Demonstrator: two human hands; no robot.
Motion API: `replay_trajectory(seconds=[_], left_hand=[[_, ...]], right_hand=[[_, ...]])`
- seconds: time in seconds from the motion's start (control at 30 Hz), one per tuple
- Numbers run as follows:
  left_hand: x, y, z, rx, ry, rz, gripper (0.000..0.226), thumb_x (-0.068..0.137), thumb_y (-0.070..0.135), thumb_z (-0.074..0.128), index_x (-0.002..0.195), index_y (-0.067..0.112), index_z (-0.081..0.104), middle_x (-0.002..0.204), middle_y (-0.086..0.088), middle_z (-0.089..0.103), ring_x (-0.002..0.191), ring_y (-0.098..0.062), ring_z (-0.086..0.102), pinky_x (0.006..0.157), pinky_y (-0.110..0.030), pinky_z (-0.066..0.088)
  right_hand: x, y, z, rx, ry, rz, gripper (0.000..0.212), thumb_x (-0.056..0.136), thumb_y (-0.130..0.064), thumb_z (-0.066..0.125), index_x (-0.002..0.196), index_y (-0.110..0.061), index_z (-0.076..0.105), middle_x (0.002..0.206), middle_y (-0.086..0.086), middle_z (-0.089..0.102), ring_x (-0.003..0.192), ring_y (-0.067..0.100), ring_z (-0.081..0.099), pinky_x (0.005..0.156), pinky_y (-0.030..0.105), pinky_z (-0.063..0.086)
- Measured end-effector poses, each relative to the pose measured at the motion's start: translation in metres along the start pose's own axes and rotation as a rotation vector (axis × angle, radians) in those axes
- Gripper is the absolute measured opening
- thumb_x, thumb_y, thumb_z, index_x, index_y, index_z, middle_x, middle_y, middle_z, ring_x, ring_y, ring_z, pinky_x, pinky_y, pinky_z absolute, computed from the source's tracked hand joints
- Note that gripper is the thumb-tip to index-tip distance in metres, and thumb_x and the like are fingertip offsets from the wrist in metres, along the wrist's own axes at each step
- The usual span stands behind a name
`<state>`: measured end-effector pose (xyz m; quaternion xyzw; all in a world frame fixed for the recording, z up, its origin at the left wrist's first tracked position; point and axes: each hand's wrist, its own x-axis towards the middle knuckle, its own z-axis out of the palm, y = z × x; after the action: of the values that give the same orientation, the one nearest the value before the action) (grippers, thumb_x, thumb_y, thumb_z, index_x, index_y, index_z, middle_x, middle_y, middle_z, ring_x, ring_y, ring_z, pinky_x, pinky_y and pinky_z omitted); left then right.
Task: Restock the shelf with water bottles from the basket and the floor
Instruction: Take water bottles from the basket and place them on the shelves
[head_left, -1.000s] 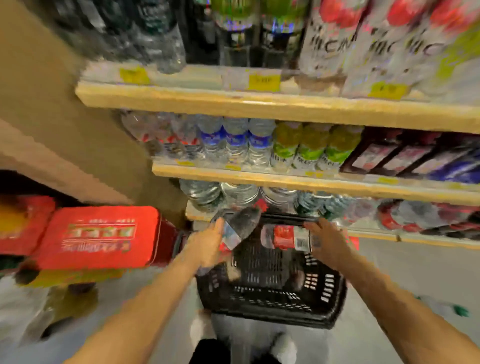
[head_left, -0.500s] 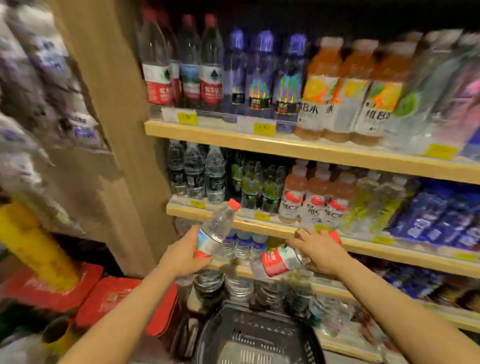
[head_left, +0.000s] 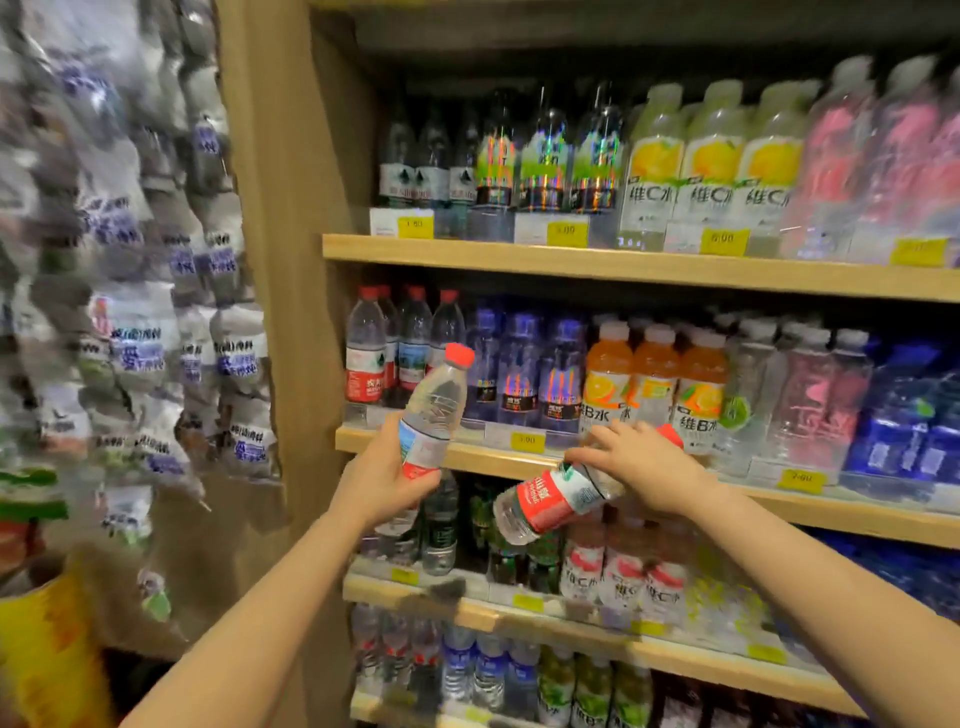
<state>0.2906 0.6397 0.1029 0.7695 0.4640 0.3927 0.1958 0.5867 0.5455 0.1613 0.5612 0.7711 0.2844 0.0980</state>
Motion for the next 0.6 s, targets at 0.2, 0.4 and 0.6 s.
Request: replay_trajectory(seconds=[0.2, 0.4, 0.6], left_hand=[[0.045, -0.004, -0.028, -0.043, 0.070, 0.171, 0.065, 0.068, 0.030, 0.068, 0.123, 0.034, 0.033, 0.100, 0.013, 0.059, 0.083, -0.014, 0.060, 0.071, -0.035, 0.050], [0.095, -0.020, -0.043, -0.010, 0.103, 0.307, 0.064, 0.074, 0.025, 0.069, 0.126, 0.026, 0.033, 0.113, 0.004, 0.055, 0.084, -0.018, 0.055, 0.058, -0.029, 0.040], [0.145, -0.038, -0.029, -0.141, 0.146, 0.295, 0.080, 0.077, 0.028, 0.069, 0.138, 0.027, 0.017, 0.138, -0.005, 0.043, 0.116, -0.030, 0.052, 0.079, -0.048, 0.052]], right_hand=[[0.032, -0.006, -0.023, -0.001, 0.096, 0.121, 0.072, 0.063, -0.029, 0.074, 0.129, -0.033, 0.047, 0.118, 0.002, 0.056, 0.107, 0.026, 0.056, 0.076, 0.037, 0.046], [0.043, -0.020, -0.030, -0.034, 0.181, 0.210, 0.080, 0.036, -0.029, 0.082, 0.113, -0.031, 0.060, 0.097, -0.002, 0.065, 0.081, 0.020, 0.066, 0.056, 0.030, 0.050], [0.056, -0.027, -0.036, -0.092, 0.205, 0.227, 0.087, 0.030, -0.031, 0.083, 0.113, -0.030, 0.058, 0.094, -0.001, 0.065, 0.077, 0.019, 0.065, 0.054, 0.030, 0.052]])
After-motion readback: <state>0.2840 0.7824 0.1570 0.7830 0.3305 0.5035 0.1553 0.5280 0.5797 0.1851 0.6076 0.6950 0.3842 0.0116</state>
